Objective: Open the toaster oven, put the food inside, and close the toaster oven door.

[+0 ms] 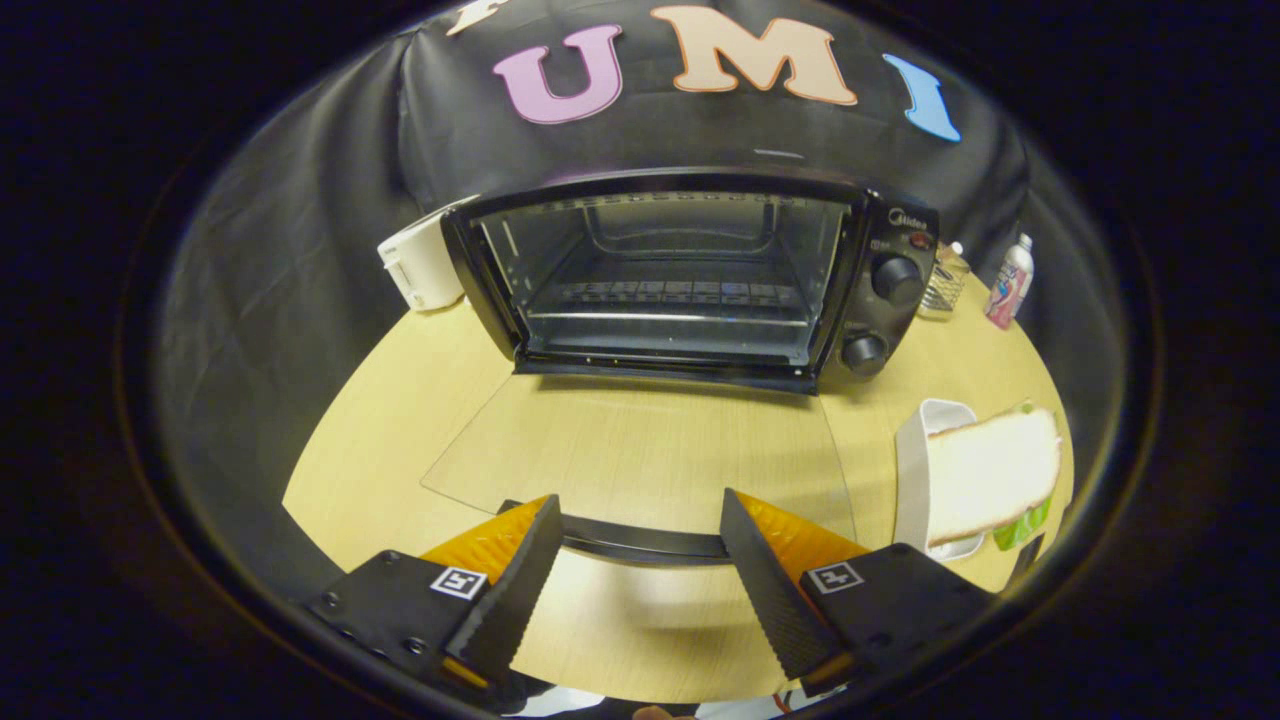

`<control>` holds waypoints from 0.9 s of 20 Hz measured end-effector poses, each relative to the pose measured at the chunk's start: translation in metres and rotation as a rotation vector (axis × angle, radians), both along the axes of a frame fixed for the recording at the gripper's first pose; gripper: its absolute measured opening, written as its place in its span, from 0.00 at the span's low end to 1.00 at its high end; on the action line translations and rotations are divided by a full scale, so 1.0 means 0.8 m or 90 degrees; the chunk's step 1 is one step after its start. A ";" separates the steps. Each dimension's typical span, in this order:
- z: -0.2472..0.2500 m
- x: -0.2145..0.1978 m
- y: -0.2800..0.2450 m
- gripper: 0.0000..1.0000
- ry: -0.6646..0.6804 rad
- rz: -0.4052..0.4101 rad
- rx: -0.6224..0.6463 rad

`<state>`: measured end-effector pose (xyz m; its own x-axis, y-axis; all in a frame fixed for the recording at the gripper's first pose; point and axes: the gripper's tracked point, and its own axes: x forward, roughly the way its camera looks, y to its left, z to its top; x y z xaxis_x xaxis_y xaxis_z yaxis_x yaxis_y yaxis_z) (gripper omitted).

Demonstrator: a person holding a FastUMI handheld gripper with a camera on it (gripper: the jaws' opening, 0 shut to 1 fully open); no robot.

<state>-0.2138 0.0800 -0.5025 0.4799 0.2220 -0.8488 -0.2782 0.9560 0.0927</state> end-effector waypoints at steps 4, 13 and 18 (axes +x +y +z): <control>-0.003 -0.005 -0.003 0.99 0.009 -0.001 0.028; 0.130 0.098 -0.148 0.99 -0.191 -0.139 0.046; 0.130 0.112 -0.283 0.99 -0.198 -0.231 -0.012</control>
